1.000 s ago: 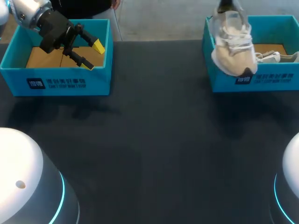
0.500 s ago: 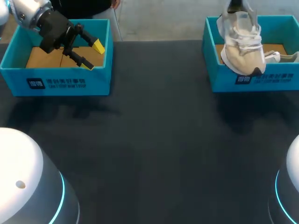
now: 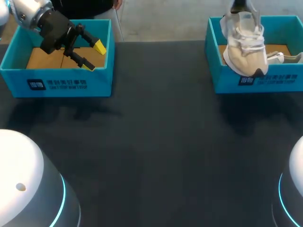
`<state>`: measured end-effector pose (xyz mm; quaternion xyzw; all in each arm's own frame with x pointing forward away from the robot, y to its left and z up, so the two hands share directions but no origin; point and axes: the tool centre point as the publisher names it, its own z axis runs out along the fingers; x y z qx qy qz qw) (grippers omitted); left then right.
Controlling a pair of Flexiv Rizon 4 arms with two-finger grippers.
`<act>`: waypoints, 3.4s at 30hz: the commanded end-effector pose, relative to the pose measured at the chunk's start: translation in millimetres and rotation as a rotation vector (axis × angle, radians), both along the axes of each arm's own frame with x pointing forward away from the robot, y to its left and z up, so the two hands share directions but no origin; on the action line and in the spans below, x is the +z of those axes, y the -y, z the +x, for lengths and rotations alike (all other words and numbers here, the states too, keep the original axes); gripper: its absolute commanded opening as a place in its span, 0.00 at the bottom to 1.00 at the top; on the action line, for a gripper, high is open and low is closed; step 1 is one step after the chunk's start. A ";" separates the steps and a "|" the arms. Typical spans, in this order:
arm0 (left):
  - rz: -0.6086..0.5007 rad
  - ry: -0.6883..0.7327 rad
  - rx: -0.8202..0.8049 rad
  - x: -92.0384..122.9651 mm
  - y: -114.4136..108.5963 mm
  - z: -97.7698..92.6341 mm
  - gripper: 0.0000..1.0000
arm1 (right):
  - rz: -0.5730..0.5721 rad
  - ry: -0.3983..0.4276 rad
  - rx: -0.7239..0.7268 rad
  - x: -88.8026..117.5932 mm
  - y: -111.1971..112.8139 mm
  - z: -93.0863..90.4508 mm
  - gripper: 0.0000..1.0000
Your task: Take the shoe out of the shoebox, open the shoe tongue, remove and reinsert the insole, then place the shoe into the shoebox
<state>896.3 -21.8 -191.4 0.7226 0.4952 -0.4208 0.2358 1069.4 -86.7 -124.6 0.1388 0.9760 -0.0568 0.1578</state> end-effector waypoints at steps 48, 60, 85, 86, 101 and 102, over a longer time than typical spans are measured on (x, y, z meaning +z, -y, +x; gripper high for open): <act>0.001 0.001 -0.001 0.2 -0.3 -0.2 1.00 | 0.073 0.006 -0.587 -38.9 212.3 109.2 0.00; 0.001 0.001 -0.001 0.2 -0.3 -0.2 1.00 | 0.095 0.063 -1.008 -37.8 220.5 98.0 0.00; 0.001 0.001 -0.001 0.2 -0.3 -0.2 1.00 | 0.152 0.165 -1.488 -41.8 234.5 72.2 0.00; 0.001 0.001 -0.001 0.2 -0.3 -0.2 1.00 | 0.146 0.166 -1.489 -42.0 234.2 72.2 0.00; 0.001 0.001 -0.001 0.2 -0.3 -0.2 1.00 | 0.127 0.177 -1.491 -41.6 235.5 72.8 0.00; 0.001 0.001 -0.001 0.2 -0.3 -0.2 1.00 | 0.127 0.177 -1.491 -41.6 235.5 72.8 0.00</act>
